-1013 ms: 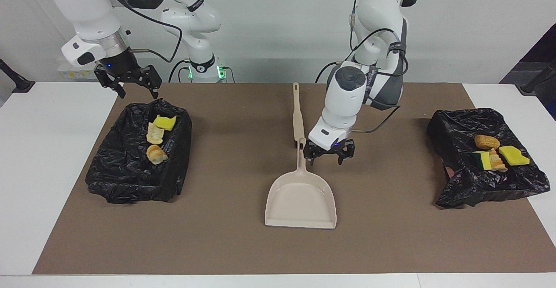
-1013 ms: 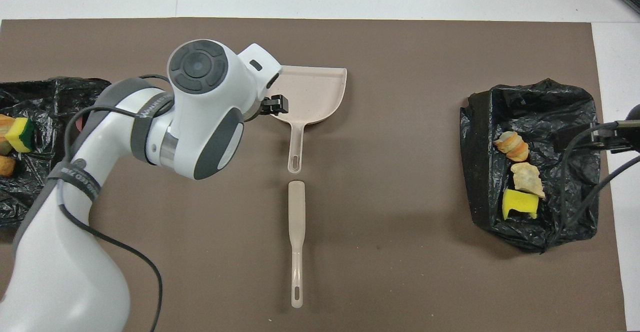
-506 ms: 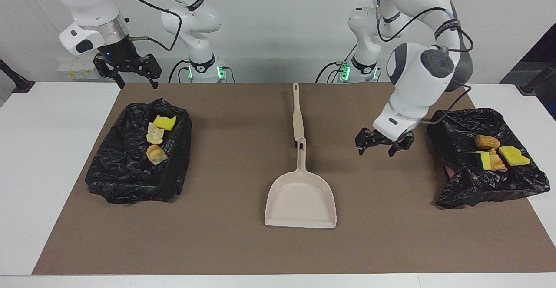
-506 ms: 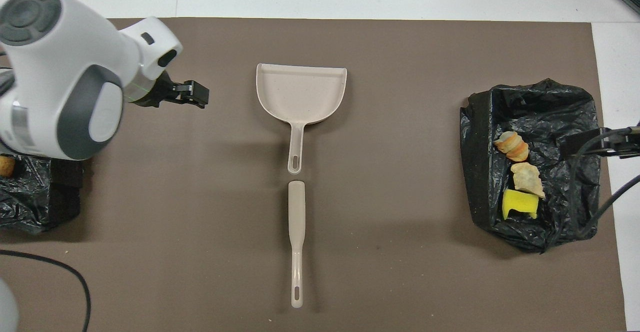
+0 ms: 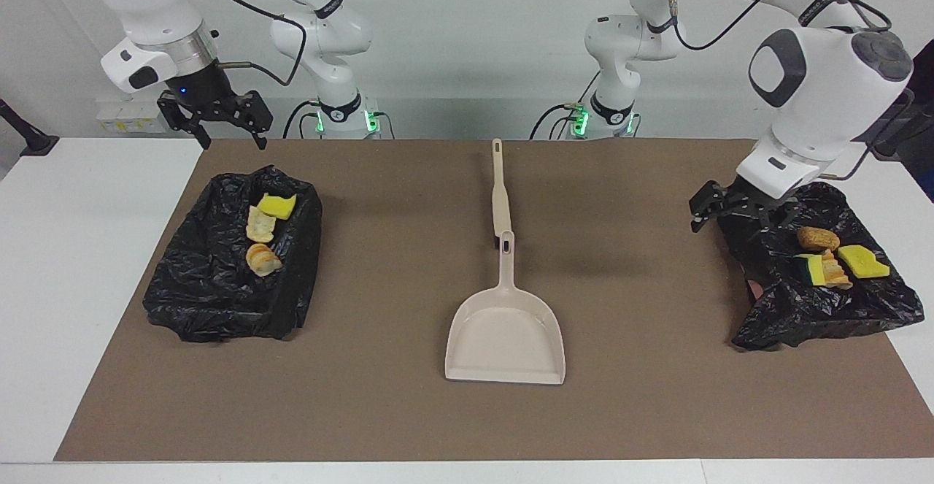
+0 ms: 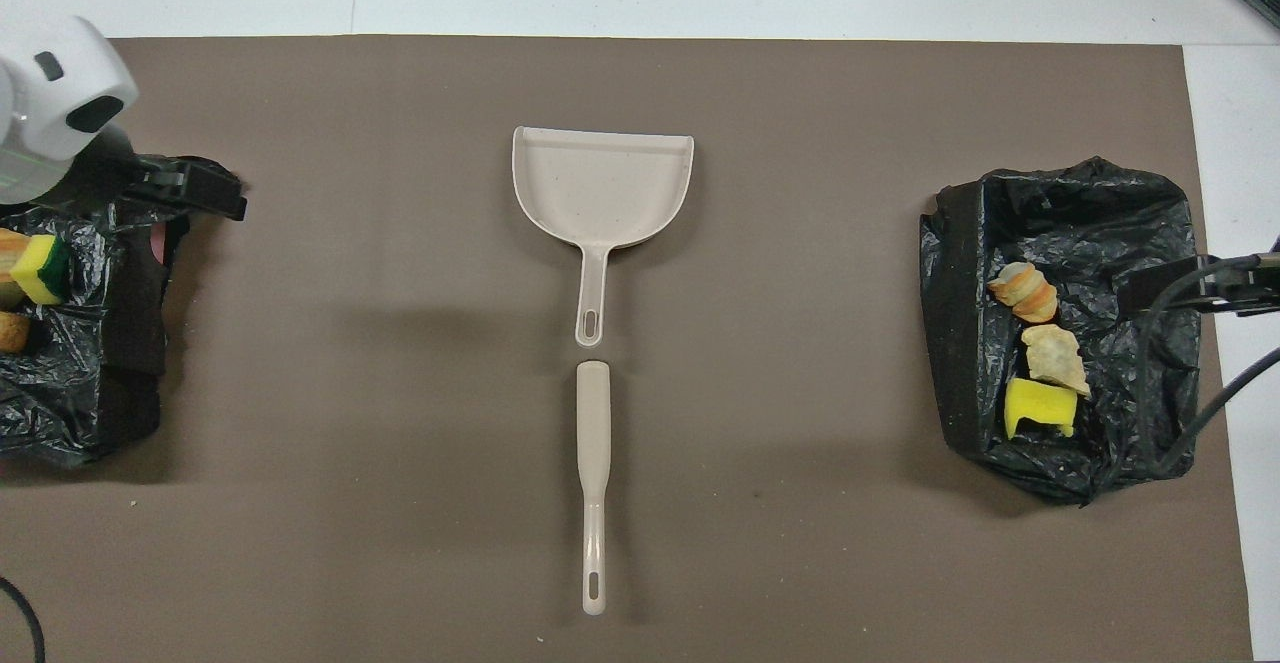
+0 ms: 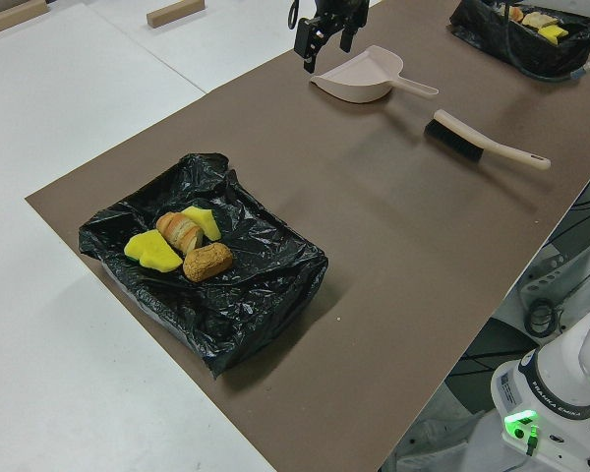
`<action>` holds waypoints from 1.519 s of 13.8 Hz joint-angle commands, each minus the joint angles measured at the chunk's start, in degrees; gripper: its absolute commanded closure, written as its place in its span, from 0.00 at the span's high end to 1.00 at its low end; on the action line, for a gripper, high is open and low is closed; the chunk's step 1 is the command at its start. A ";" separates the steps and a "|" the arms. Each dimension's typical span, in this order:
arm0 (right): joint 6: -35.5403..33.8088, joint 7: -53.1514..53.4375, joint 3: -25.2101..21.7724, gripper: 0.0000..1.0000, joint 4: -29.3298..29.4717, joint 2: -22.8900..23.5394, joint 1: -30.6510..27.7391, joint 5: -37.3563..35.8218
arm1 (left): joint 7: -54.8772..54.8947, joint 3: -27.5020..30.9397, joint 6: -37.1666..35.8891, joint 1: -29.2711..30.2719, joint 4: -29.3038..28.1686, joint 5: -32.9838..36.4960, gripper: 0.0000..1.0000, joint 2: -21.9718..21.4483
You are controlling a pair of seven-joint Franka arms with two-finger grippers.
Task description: Sweep and dump trash in bin
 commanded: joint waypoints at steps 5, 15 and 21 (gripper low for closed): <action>0.01 -1.86 0.24 1.00 -0.90 -0.90 -0.32 0.14 | -2.35 -0.31 -6.39 1.44 -3.44 1.96 1.00 -8.41; 0.01 -1.95 0.24 1.00 -0.99 -0.90 -0.32 0.23 | -2.00 -1.36 -9.39 0.91 -8.72 8.21 1.00 -15.63; -0.07 -2.29 0.24 1.00 -0.90 -0.90 -0.41 0.32 | -2.53 -1.28 -10.36 1.35 -5.21 5.85 1.00 -14.05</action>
